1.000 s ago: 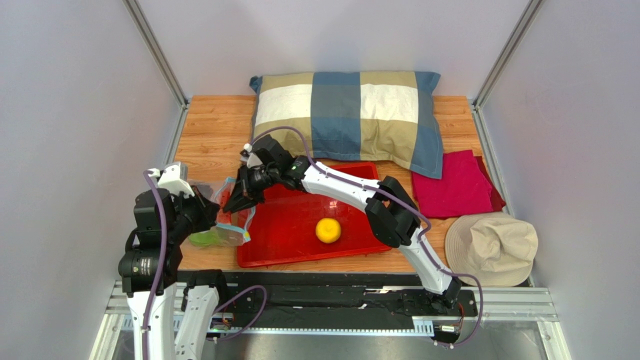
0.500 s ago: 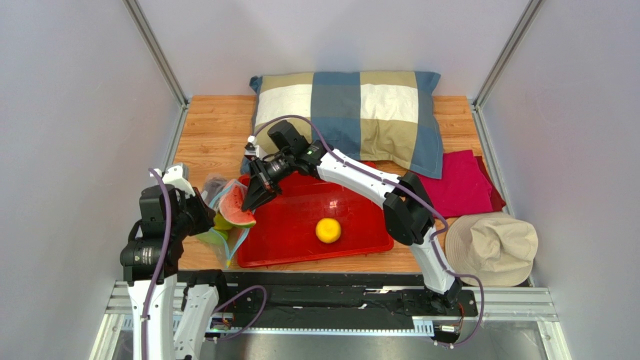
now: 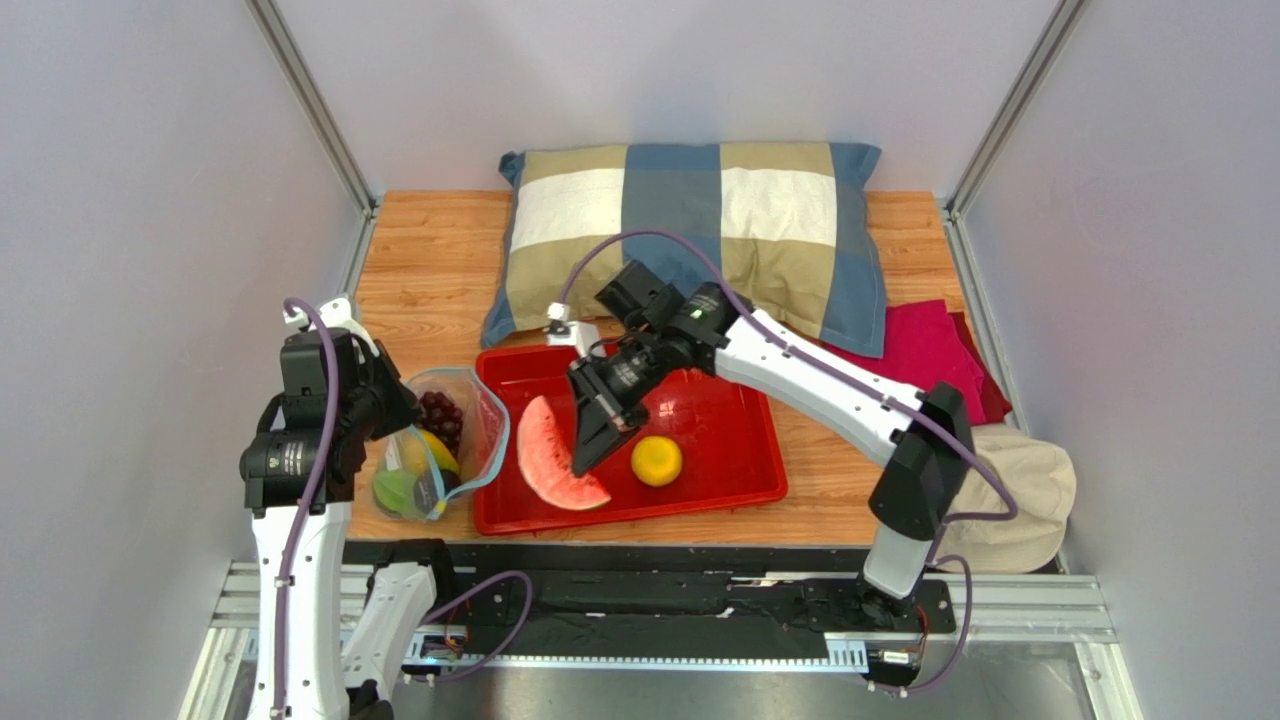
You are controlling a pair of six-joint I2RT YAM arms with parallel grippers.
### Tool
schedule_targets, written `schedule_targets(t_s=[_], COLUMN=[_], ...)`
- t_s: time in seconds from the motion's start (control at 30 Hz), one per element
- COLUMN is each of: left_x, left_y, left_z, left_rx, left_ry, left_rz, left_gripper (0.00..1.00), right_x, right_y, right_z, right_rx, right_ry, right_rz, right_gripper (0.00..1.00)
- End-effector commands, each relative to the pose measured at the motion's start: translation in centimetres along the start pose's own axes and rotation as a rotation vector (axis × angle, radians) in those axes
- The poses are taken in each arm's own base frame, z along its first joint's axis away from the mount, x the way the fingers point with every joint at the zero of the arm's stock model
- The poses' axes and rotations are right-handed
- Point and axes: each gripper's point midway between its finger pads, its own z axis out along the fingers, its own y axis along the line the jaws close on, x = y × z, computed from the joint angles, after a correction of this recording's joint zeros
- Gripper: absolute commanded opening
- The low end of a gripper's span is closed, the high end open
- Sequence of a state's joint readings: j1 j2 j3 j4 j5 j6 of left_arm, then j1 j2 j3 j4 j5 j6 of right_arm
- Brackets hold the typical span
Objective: Open the zip-top bag and remove the fake food
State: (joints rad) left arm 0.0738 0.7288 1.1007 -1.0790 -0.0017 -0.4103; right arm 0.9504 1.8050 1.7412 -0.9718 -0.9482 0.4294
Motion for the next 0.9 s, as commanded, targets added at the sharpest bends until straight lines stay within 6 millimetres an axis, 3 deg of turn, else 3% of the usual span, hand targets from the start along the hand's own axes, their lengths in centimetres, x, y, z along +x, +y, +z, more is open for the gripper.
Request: schedule_targets(t_s=[0.0,0.1,0.17,0.33,0.4,0.47,0.53,0.67,0.77,0.87], left_x=[-1.8,-1.5,-1.2,-0.6,-0.7,-0.8,-0.8,-0.6,-0.5,-0.3], left_y=[-1.3,-2.2,-2.8,-3.9,-3.9,-4.1,-4.3,-4.3,-4.2,-4.0], left_z=[-0.6,-0.5,-0.5,-0.1,-0.2,-0.2,-0.3,-0.2,-0.6,-0.7], left_rx=[0.058,0.114,0.151,0.214,0.217,0.222,0.234,0.236,0.234,0.229], left_ry=[-0.066,-0.062,-0.063,-0.048,-0.048,-0.046,-0.044,-0.032,-0.035,-0.037], left_rz=[-0.028,-0.028,-0.038,-0.071,-0.071,-0.064,-0.055,-0.051,-0.049,-0.048], left_gripper=[0.0,0.0,0.0,0.0,0.0,0.0,0.0,0.0,0.0,0.0], right_x=[-1.0,-3.0,-4.2,-6.6,-6.9,-6.8,-6.6,-7.1,-8.2,-10.0], right_y=[-8.7,-13.7,-16.6,-20.0,-21.0,-21.3,-21.0,-18.1,-13.6,-8.2], right_z=[-5.3,-7.5,-7.1,-5.0,-4.7,-5.0,-5.9,-8.0,-7.6,-4.9], right_rx=[0.266,0.393,0.431,0.427,0.447,0.477,0.524,0.611,0.587,0.481], right_ry=[-0.171,-0.283,-0.294,-0.265,-0.259,-0.263,-0.276,-0.316,-0.36,-0.404], right_rz=[0.098,0.125,0.133,0.153,0.166,0.171,0.151,0.055,-0.046,-0.17], right_gripper=[0.0,0.02,0.07,0.12,0.22,0.46,0.63,0.71,0.72,0.68])
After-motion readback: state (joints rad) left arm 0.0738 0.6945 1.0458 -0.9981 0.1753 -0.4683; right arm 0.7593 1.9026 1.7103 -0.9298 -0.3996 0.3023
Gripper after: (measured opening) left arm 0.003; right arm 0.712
